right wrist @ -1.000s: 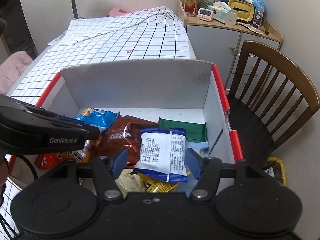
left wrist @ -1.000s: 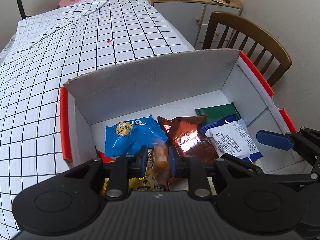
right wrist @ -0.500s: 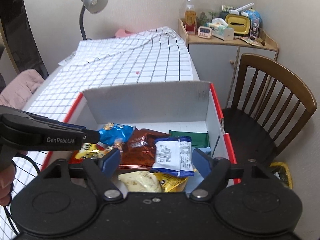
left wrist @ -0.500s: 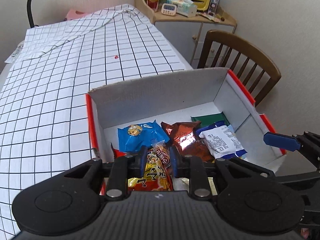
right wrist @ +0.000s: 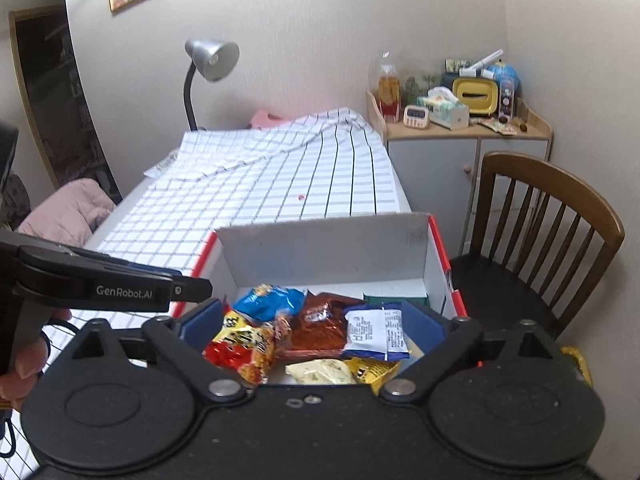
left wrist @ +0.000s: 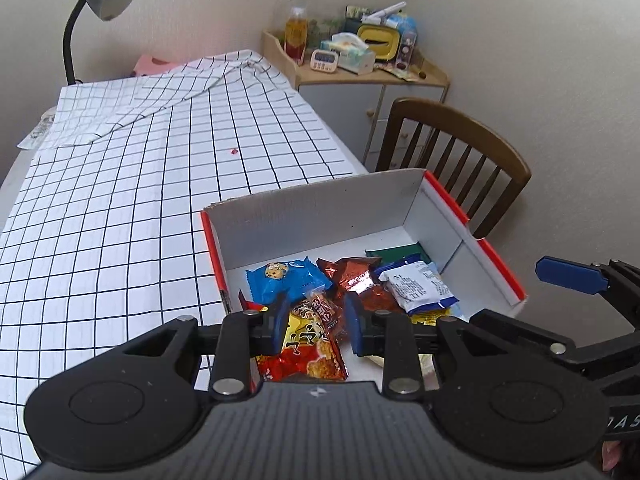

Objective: Organize snacks

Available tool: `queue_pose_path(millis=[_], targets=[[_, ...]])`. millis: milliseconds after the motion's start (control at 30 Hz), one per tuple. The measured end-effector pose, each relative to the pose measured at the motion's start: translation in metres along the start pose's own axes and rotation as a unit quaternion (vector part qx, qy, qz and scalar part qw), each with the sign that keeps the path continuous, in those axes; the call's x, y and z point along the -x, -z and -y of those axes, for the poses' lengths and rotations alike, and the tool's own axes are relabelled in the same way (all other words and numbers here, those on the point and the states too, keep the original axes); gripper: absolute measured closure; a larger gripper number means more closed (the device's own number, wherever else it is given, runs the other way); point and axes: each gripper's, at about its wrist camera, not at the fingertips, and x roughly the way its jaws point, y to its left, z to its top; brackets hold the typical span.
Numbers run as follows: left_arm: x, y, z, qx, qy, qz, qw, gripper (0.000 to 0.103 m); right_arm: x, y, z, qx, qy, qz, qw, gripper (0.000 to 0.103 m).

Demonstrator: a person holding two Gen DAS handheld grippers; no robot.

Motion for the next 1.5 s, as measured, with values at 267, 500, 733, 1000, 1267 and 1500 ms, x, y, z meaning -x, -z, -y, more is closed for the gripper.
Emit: queue_pose_path(millis=[267, 500, 733, 1000, 1267, 1500], targets=[[0.029, 0.013, -0.006, 0.001, 0.008, 0.027, 0.9996, 0.037, 0.025, 0.004, -0.01, -0.006, -0.003, 0.025, 1.0, 0.002], [0.056, 0.021, -0.013, -0.003, 0.015, 0.06, 0.9981, 0.034, 0.044, 0.009, -0.019, -0.005, -0.004, 0.045, 0.999, 0.0], [0.078, 0.03, -0.018, -0.002, 0.025, 0.079, 0.9965, 0.025, 0.06, 0.014, -0.028, -0.006, -0.008, 0.058, 0.998, 0.0], [0.085, 0.043, -0.028, 0.015, 0.03, 0.076, 0.9966, 0.009, 0.075, 0.019, -0.036, -0.018, -0.018, 0.078, 0.997, 0.0], [0.098, 0.056, -0.031, 0.02, 0.032, 0.083, 0.9958, 0.003, 0.087, 0.03, -0.042, -0.036, -0.01, 0.094, 0.995, 0.0], [0.11, 0.063, -0.028, 0.022, 0.028, 0.087, 0.9956, 0.003, 0.095, 0.031, -0.042, -0.038, 0.0, 0.101, 0.994, 0.0]])
